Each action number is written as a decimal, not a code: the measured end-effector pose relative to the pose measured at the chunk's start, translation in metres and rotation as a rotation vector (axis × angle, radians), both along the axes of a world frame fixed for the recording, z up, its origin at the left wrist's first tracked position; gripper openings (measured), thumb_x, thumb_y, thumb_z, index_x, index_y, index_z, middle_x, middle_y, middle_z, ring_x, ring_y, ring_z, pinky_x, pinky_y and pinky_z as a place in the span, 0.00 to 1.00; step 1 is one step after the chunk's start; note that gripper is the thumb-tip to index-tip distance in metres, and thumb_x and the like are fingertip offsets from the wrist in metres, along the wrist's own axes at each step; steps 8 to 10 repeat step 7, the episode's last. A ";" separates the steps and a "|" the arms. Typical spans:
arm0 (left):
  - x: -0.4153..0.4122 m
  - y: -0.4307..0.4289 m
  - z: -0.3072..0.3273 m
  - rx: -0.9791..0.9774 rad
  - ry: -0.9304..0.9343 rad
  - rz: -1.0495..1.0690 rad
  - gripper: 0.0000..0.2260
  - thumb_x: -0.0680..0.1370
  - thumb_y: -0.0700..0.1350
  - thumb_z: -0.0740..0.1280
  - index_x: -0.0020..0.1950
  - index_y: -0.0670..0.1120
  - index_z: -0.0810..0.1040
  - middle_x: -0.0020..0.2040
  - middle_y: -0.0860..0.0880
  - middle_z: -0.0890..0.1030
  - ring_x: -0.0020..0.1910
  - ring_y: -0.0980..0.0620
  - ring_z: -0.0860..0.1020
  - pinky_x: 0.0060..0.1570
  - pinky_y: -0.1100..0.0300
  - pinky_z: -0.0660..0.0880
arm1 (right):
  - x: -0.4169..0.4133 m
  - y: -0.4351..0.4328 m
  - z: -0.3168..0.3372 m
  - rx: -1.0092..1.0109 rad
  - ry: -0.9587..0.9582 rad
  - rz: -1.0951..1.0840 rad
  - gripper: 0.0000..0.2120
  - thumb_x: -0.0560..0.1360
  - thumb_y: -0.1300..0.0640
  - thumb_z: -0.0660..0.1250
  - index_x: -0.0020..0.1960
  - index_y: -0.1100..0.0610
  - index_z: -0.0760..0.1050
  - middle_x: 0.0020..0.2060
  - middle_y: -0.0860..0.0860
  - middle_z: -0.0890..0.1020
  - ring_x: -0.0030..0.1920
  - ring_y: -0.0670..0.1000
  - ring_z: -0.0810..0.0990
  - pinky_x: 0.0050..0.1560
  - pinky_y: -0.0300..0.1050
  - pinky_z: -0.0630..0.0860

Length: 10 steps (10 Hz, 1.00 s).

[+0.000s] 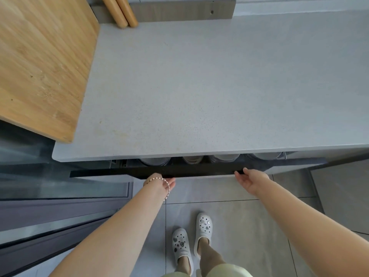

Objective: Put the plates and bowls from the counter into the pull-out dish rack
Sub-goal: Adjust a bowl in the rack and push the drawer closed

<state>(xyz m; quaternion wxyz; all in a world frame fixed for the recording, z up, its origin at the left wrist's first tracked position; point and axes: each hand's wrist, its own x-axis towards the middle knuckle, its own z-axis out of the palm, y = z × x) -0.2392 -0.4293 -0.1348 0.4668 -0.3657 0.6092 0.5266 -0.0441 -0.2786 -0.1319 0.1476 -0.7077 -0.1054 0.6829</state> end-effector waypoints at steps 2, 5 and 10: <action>-0.021 0.028 -0.007 0.022 -0.013 0.003 0.13 0.79 0.28 0.50 0.40 0.33 0.70 0.34 0.39 0.75 0.33 0.49 0.74 0.36 0.64 0.81 | -0.019 0.024 -0.004 0.040 0.019 -0.009 0.15 0.75 0.77 0.51 0.56 0.67 0.71 0.50 0.63 0.79 0.39 0.56 0.78 0.31 0.43 0.81; -0.026 0.044 -0.010 0.117 0.006 0.036 0.18 0.81 0.28 0.48 0.69 0.36 0.67 0.69 0.44 0.72 0.61 0.50 0.76 0.71 0.57 0.64 | -0.027 0.028 -0.016 0.044 0.179 -0.061 0.29 0.76 0.79 0.45 0.74 0.62 0.59 0.65 0.57 0.73 0.68 0.57 0.73 0.57 0.46 0.72; -0.020 0.027 0.006 0.002 0.079 -0.398 0.18 0.82 0.37 0.50 0.71 0.39 0.67 0.70 0.43 0.71 0.70 0.46 0.71 0.56 0.57 0.73 | -0.022 0.008 0.008 0.065 -0.014 0.511 0.30 0.77 0.76 0.48 0.73 0.54 0.62 0.66 0.58 0.74 0.61 0.57 0.76 0.57 0.48 0.72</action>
